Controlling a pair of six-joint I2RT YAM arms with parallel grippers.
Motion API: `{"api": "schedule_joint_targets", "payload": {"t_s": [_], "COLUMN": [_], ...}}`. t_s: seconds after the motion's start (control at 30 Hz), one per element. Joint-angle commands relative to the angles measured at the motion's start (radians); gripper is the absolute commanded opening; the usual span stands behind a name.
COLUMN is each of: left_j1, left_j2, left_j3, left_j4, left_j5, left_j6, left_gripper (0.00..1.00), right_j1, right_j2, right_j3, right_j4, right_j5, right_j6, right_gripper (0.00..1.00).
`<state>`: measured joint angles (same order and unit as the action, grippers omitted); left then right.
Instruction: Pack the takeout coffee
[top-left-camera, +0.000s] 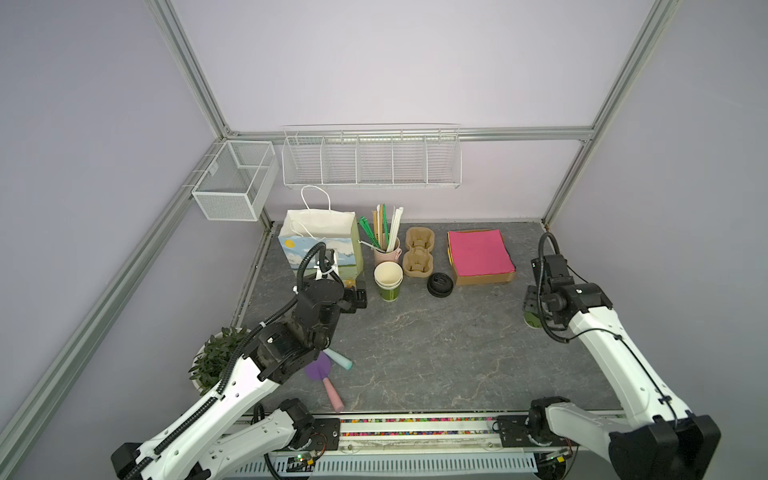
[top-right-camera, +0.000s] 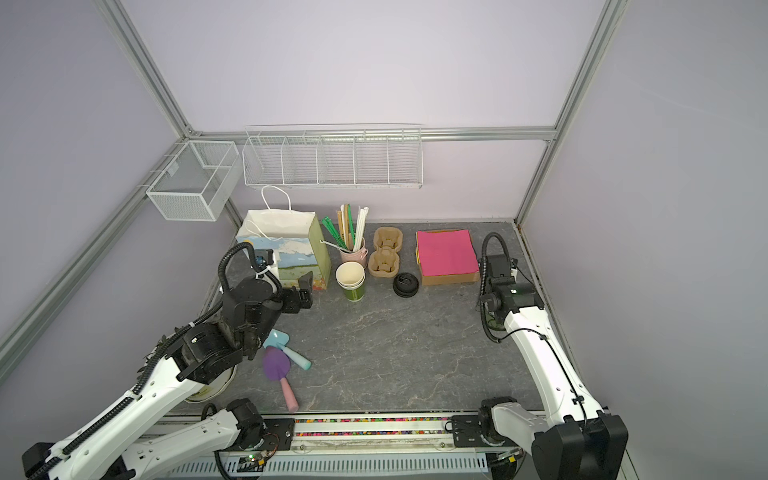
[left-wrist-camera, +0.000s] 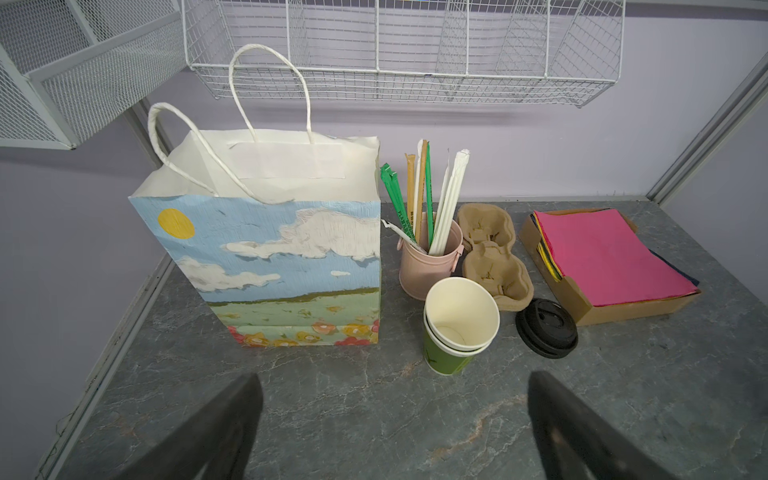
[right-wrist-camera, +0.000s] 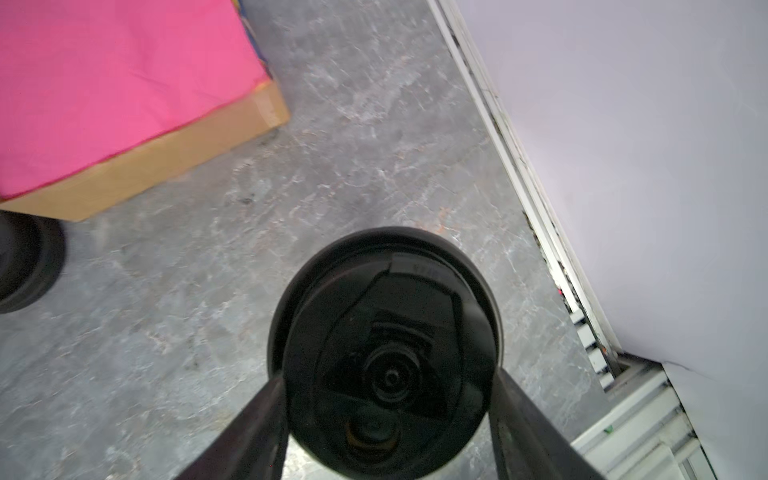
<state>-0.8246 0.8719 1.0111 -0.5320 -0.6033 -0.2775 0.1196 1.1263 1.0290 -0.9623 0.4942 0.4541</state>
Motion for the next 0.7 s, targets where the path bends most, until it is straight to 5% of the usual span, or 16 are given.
{"api": "schedule_joint_targets", "payload": {"t_s": [0.0, 0.67], "left_j1": [0.005, 0.005], "left_j2": [0.004, 0.022], "left_j3": [-0.007, -0.006], "left_j4": [0.003, -0.008], "left_j5": [0.022, 0.023], "left_j6": [-0.012, -0.011], "left_gripper": [0.99, 0.99], "right_j1": [-0.055, -0.129], "right_j2": [-0.015, 0.016], "right_j3": [-0.046, -0.103], "right_j4": [-0.003, 0.059], "right_j5": [-0.049, -0.174], "right_j6": [0.037, 0.029], "right_gripper": [0.69, 0.79]}}
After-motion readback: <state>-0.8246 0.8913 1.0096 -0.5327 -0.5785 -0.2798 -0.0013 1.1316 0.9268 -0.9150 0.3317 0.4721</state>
